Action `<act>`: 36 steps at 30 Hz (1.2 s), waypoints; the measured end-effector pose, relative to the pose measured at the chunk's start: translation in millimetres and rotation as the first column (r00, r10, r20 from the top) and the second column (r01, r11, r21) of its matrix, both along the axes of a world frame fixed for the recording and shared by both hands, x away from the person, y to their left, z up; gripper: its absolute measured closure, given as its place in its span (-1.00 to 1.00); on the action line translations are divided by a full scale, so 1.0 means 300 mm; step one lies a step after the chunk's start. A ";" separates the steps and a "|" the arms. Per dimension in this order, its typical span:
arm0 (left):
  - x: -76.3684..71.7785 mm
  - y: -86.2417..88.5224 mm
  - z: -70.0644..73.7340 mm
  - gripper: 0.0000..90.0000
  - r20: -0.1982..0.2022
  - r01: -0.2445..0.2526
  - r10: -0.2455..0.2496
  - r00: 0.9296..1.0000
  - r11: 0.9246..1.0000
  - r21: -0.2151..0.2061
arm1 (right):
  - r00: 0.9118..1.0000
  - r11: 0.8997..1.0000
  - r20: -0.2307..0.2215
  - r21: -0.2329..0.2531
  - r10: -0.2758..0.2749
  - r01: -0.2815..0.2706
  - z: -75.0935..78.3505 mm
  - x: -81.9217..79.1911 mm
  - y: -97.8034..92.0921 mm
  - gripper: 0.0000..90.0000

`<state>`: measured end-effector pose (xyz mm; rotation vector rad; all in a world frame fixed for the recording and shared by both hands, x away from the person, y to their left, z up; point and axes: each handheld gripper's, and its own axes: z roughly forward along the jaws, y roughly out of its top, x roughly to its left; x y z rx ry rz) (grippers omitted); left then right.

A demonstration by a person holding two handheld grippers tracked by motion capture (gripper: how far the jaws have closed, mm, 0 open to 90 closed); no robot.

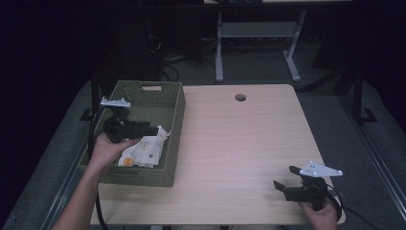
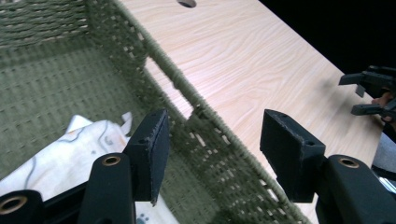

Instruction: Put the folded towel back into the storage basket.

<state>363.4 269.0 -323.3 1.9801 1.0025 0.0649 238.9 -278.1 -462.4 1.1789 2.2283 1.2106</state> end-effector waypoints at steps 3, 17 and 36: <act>-0.005 -0.018 0.005 -0.05 0.007 0.014 -0.014 1.000 1.000 0.003 | 1.000 1.000 0.000 0.000 0.000 0.000 0.000 0.000 0.000 -0.68; -0.019 -0.100 0.021 -0.06 0.026 0.063 -0.063 0.998 0.998 -0.001 | 1.000 1.000 0.001 0.002 0.002 -0.002 0.000 0.001 -0.002 -0.68; -0.045 -0.249 0.041 -0.09 0.030 0.178 -0.178 0.984 0.984 0.021 | 1.000 1.000 -0.002 0.004 0.006 -0.006 0.000 0.001 -0.002 -0.68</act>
